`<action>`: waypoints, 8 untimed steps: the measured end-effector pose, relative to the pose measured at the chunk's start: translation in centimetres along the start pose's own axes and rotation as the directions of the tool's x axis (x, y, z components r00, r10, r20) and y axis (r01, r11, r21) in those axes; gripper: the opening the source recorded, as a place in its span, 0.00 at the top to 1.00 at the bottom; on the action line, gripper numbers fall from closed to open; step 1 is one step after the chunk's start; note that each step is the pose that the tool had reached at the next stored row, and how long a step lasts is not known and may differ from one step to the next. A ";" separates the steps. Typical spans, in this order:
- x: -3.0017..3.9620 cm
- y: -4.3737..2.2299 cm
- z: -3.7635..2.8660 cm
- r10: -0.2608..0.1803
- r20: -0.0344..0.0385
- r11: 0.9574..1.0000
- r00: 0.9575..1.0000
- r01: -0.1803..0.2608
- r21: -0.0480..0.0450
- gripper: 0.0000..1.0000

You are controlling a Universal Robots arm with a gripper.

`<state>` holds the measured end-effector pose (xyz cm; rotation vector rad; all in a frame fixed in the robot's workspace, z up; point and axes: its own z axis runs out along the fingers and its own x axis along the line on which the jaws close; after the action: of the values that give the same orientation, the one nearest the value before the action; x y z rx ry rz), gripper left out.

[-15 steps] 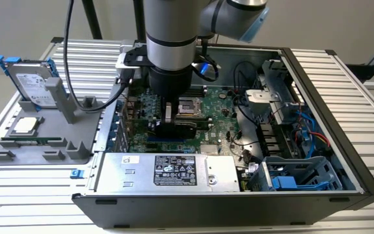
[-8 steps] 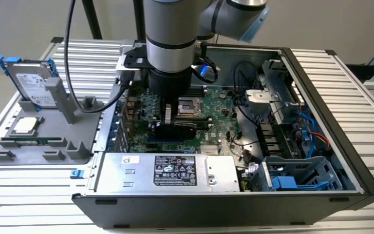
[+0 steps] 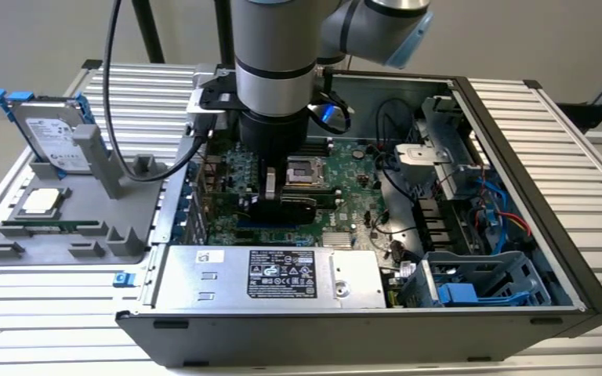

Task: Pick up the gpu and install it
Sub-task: 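Insert the gpu into the slot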

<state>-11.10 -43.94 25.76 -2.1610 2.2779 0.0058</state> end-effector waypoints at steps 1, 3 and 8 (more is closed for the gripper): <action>0.00 0.00 0.00 0.000 0.000 1.000 1.000 0.000 0.000 1.00; 0.01 0.00 0.01 0.000 0.000 1.000 1.000 0.000 0.000 1.00; 0.19 -0.01 0.01 0.000 0.000 1.000 1.000 0.000 0.000 1.00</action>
<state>-11.11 -44.13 25.75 -2.1609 2.2783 0.0051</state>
